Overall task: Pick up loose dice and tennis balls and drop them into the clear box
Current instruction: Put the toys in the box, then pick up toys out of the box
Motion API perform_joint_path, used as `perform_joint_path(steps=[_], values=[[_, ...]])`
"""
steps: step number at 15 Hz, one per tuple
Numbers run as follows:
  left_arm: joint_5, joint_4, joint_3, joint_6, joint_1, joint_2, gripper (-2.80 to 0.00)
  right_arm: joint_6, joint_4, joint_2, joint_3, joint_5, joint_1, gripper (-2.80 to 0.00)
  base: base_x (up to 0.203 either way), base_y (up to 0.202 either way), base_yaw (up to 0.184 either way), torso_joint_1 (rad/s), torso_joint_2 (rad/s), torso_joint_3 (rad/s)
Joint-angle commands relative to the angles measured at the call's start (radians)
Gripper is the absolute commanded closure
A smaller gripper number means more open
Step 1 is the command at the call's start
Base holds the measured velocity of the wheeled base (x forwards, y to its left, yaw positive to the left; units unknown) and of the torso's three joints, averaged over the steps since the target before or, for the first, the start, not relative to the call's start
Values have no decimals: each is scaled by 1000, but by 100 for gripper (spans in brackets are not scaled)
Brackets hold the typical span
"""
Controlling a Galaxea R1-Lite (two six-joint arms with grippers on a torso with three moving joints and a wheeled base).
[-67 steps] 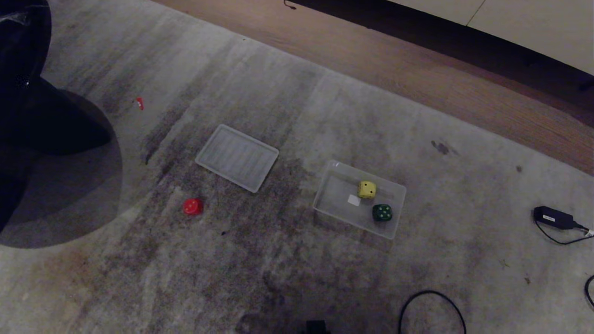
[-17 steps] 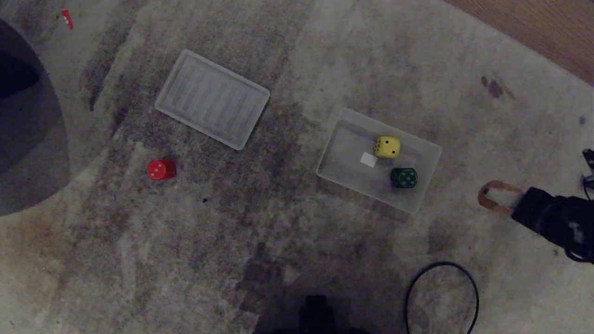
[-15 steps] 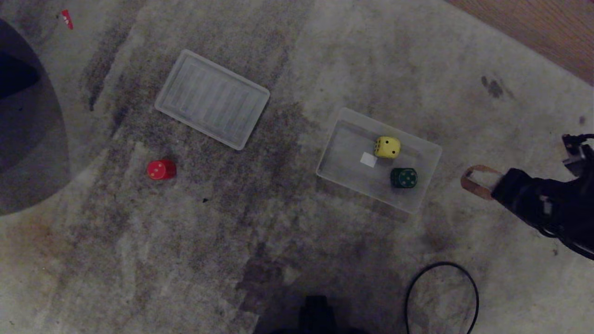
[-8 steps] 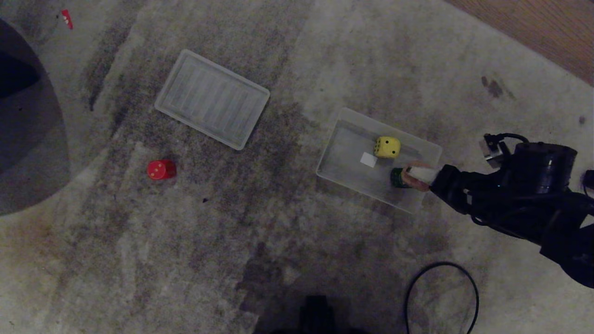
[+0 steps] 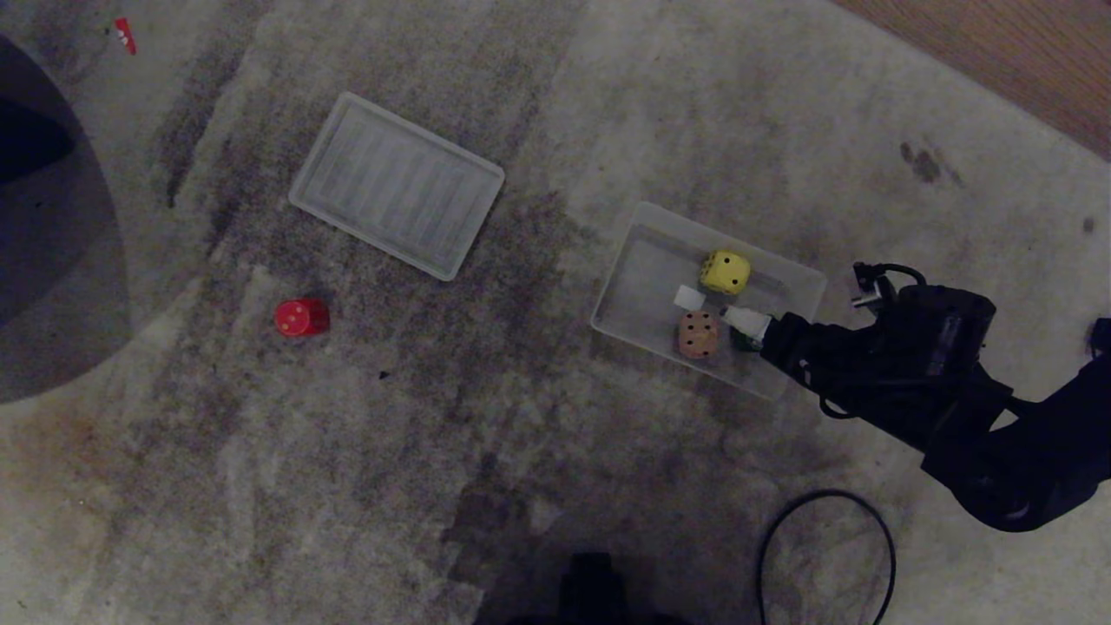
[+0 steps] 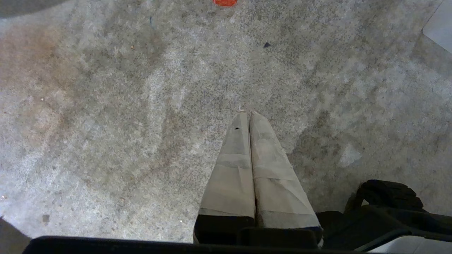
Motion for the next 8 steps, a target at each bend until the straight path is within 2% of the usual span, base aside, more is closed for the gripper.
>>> perform_joint_path(steps=[1,4,5,7,8], values=[[1,0,2,-1,0,2,0,2,-8,-30,39,2,3,-280,0,0,0,0,0,0],[1,0,2,-1,0,2,0,2,2,-192,143,3,-3,-280,0,0,0,0,0,0],[1,0,2,-1,0,0,0,2,5,-267,209,4,-11,0,0,0,0,0,0,0],[1,0,2,-1,0,1,0,-1,27,-417,319,5,-29,0,0,0,0,0,0,0],[1,0,2,-1,0,1,0,-7,80,-501,352,3,-50,0,0,0,0,0,0,0]])
